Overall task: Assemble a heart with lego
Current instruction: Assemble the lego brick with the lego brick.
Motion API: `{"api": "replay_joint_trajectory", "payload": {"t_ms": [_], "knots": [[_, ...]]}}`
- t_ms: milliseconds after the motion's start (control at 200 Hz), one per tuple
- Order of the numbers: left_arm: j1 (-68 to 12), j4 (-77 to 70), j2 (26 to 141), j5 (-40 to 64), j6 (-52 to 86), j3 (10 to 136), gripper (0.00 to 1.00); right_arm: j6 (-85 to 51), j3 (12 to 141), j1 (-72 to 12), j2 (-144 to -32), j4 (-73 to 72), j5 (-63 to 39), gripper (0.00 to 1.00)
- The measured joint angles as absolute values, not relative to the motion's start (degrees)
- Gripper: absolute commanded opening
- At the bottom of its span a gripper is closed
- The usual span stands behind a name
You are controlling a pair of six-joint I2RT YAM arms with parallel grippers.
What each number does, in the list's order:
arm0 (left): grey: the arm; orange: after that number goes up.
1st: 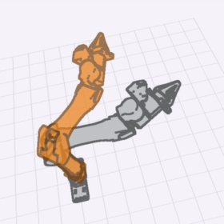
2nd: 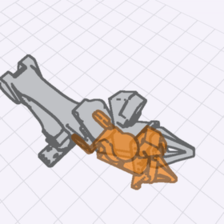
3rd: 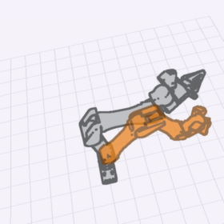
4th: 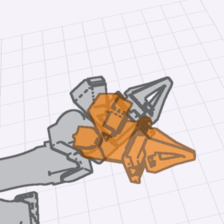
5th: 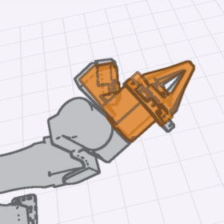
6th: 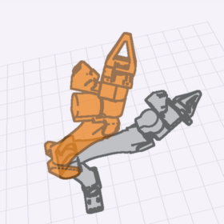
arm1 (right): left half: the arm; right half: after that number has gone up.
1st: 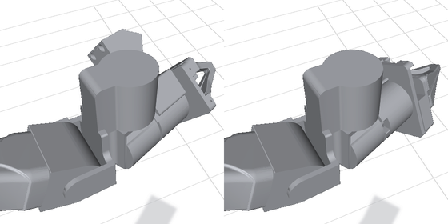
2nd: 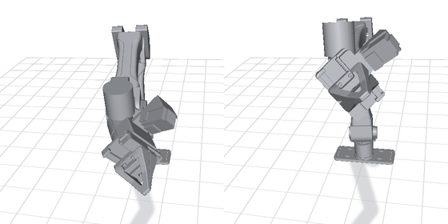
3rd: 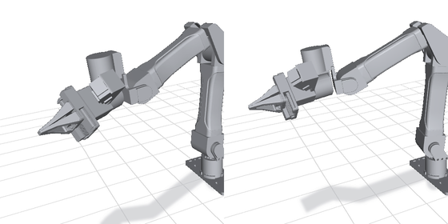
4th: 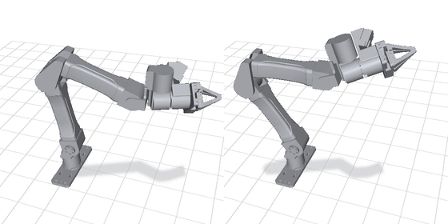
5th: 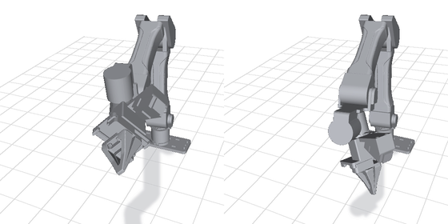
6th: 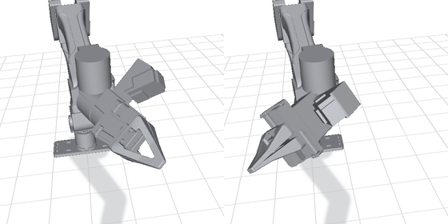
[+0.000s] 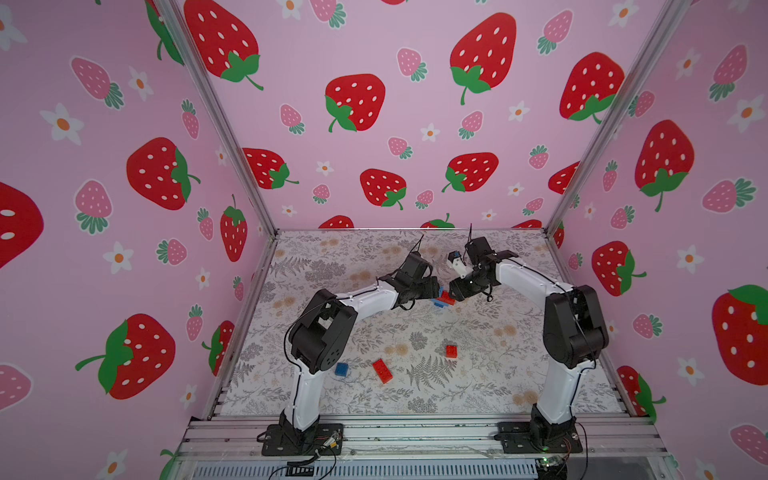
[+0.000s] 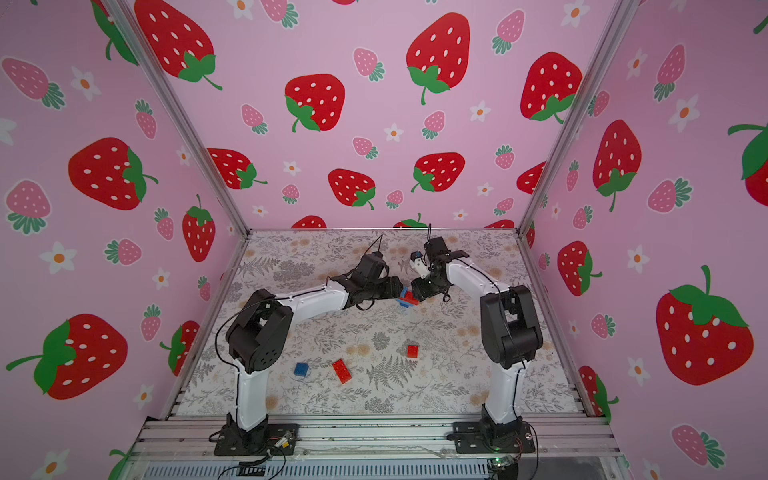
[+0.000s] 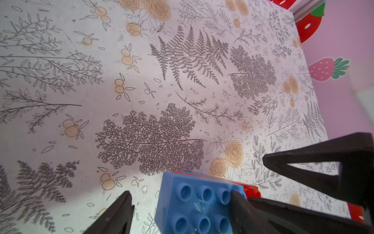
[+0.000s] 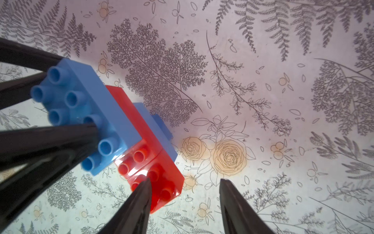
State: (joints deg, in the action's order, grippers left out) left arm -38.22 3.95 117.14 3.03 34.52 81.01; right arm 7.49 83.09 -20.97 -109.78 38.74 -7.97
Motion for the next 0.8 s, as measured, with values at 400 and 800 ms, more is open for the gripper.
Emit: {"api": "replay_joint_trajectory", "payload": {"t_ms": [400, 800], "knots": [[-39.81, 3.18, 115.55, -1.3, 32.08, 79.22, 0.79, 6.63, 83.09, -20.99, -109.78, 38.59, -7.94, 0.59], [-39.59, 15.99, 116.42, -0.23, 29.82, 86.78, 0.82, 5.26, 83.09, -20.99, -109.78, 38.54, -8.95, 0.59]]}}
